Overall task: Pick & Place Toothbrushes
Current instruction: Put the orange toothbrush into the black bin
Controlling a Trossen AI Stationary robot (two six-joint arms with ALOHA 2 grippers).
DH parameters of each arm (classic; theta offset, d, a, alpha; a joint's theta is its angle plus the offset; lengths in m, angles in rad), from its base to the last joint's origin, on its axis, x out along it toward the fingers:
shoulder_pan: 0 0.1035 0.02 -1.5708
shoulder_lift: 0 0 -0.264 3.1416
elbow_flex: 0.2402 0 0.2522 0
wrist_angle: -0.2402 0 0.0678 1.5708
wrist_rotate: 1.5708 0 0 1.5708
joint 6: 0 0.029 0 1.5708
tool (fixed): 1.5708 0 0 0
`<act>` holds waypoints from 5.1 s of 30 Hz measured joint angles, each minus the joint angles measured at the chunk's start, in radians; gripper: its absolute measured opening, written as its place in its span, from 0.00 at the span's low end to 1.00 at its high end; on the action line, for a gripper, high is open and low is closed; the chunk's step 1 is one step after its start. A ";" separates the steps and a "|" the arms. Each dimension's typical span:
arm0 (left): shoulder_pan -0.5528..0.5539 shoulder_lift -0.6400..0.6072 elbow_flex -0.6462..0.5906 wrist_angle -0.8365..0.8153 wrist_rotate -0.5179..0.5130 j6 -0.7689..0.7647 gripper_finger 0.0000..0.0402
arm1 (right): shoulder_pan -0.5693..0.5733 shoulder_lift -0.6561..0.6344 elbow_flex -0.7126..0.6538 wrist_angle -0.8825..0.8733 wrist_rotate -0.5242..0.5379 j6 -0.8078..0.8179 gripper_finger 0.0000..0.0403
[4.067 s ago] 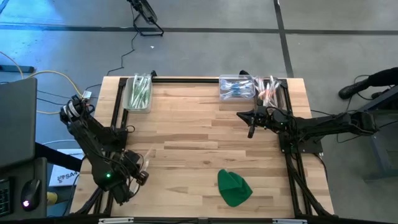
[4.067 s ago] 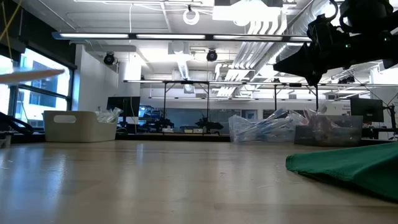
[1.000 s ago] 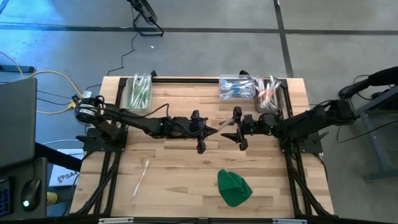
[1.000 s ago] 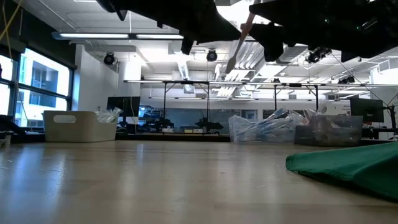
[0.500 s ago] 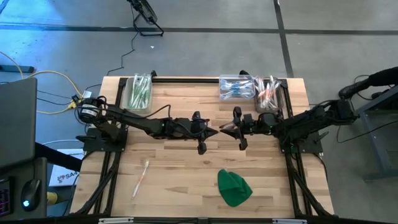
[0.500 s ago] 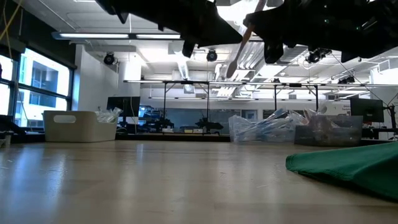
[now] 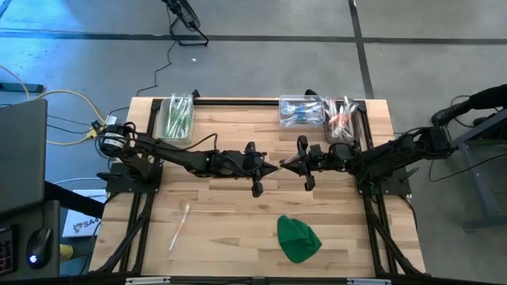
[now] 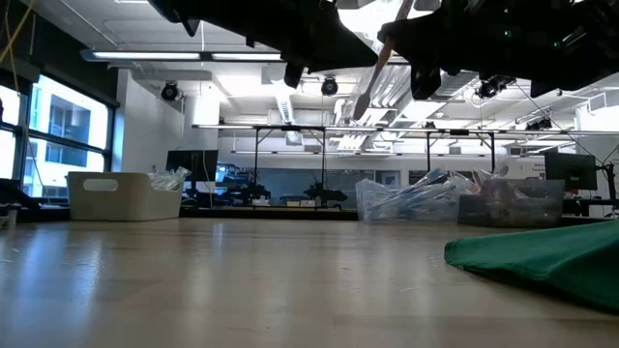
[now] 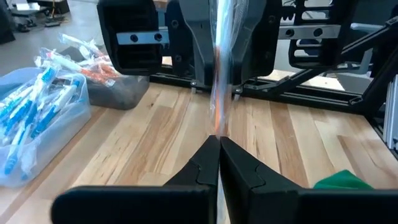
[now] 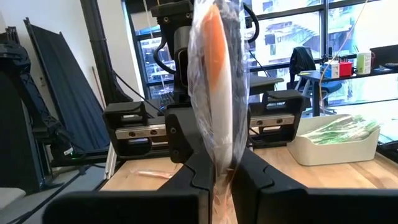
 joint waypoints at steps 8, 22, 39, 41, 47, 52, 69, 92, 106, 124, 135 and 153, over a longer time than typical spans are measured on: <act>0.001 0.000 0.000 0.035 -0.005 0.041 0.23 | 0.000 0.000 0.000 -0.031 0.008 0.000 0.05; 0.000 -0.215 0.000 -0.205 -0.015 0.198 0.33 | -0.004 -0.195 -0.002 -0.361 0.361 -0.016 0.05; 0.000 -0.229 -0.001 -0.347 -0.016 0.089 0.33 | -0.081 -0.573 0.000 -0.794 1.309 -0.245 0.05; 0.000 -0.229 -0.001 -0.343 -0.016 0.089 0.33 | -0.094 -0.586 0.000 -0.793 1.385 -0.293 0.05; 0.000 -0.229 -0.001 -0.346 -0.017 0.089 0.33 | -0.135 -0.594 0.000 -0.796 1.503 -0.392 0.05; 0.000 -0.229 -0.001 -0.348 -0.018 0.084 0.33 | -0.164 -0.593 0.000 -0.855 1.503 -0.367 0.05; 0.000 -0.229 -0.001 -0.351 -0.018 0.040 0.33 | -0.526 -0.588 -0.001 -1.388 0.960 0.238 0.05; 0.000 -0.229 -0.001 -0.351 -0.018 0.040 0.33 | -0.677 -0.587 -0.001 -1.231 0.901 0.136 0.45; 0.000 -0.228 0.000 -0.450 -0.019 0.010 0.33 | -0.513 -0.696 -0.001 -1.097 0.303 0.098 0.23; -0.063 -0.228 0.000 -1.253 0.455 -0.874 0.33 | -0.352 -0.646 -0.001 -1.091 0.076 0.093 0.10; -0.337 -0.228 0.000 -1.474 0.409 -1.265 0.33 | -0.353 -0.579 -0.001 -1.091 0.108 0.093 0.10; -0.718 -0.153 -0.001 -1.421 0.219 -1.956 0.33 | -0.353 -0.555 0.000 -0.943 -0.008 0.101 0.10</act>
